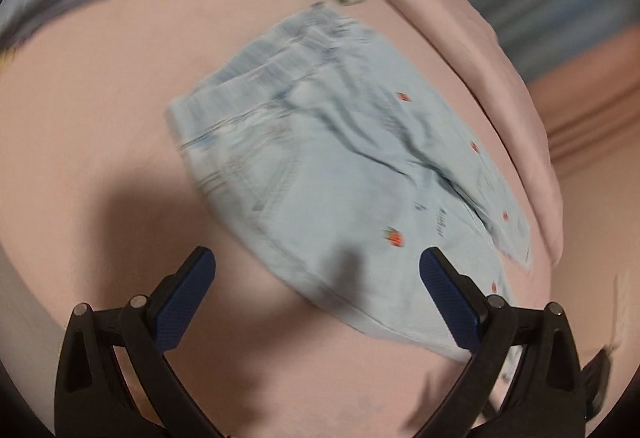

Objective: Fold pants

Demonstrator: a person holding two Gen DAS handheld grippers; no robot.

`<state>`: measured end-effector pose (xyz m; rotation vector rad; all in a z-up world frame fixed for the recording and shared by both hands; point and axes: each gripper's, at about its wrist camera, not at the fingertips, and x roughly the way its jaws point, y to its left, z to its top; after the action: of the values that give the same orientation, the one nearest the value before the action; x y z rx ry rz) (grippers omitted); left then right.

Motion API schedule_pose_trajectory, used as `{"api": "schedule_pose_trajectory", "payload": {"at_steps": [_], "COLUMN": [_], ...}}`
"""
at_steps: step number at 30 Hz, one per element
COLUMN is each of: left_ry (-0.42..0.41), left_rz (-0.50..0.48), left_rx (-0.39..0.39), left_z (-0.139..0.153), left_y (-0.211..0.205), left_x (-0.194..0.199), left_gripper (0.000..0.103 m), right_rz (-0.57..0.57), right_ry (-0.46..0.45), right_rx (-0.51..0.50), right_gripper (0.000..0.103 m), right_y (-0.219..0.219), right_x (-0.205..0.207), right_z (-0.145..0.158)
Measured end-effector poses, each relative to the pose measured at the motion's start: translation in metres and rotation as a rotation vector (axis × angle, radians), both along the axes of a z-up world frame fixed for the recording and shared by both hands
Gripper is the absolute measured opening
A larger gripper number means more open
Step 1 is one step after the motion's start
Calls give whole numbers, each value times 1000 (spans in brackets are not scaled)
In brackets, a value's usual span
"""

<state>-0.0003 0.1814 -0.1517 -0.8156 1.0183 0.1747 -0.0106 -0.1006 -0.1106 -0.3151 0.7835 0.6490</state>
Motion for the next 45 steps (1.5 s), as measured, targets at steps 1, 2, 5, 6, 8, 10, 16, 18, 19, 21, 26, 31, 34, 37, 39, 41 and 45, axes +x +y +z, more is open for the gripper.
{"api": "schedule_pose_trajectory", "payload": {"at_steps": [1, 2, 5, 6, 8, 10, 16, 18, 19, 21, 26, 31, 34, 37, 39, 41, 45], "left_ry": [-11, -22, -62, -76, -66, -52, -86, -70, -43, 0, -35, -151, -51, -57, -54, -87, -178], "left_rz": [20, 34, 57, 63, 73, 87, 64, 47, 19, -32, -89, -261, -396, -489, -528, -530, -491], "left_rx": [-33, -56, -55, -47, -38, -31, -6, 30, 69, 129, 424, 490, 567, 623, 595, 585, 673], "left_z": [-7, -12, -6, -4, -13, -14, -13, -16, -18, -18, 26, 29, -6, -22, -16, -3, 28], "left_y": [4, 7, 6, 7, 13, 18, 34, 35, 33, 26, 11, -23, -46, -49, -41, -30, -10], "left_x": [1, 3, 9, 14, 21, 24, -1, -5, -3, 0, -12, 10, 37, 30, 26, 30, 77], "left_gripper": [100, 98, 92, 75, 54, 26, 17, 19, 23, 27, 50, 52, 52, 52, 52, 58, 79], "right_rz": [43, 88, 195, 212, 233, 237, 242, 248, 263, 320, 302, 135, -5, 8, -31, -81, -95], "right_ry": [-20, -42, -121, -137, -192, -254, -175, -134, -113, -113, 38, 60, 132, 163, 192, 252, 212], "right_rx": [-27, -62, -174, -208, -284, -304, -266, -223, -210, -261, -94, -2, -108, -81, -138, -132, 10], "right_gripper": [102, 99, 80, 76, 65, 54, 8, 8, 8, 8, 35, 44, 44, 45, 46, 46, 54], "right_y": [12, 24, 53, 62, 73, 77, 81, 77, 78, 83, 56, 8, -17, -47, -72, -92, -95], "right_x": [-2, -5, -9, -8, -7, -7, -4, -8, -9, -12, 2, 21, 44, 40, 41, 54, 102], "right_z": [-7, -14, -35, -43, -56, -58, -40, -36, -39, -51, -26, -14, -46, -55, -52, -45, -8]}}
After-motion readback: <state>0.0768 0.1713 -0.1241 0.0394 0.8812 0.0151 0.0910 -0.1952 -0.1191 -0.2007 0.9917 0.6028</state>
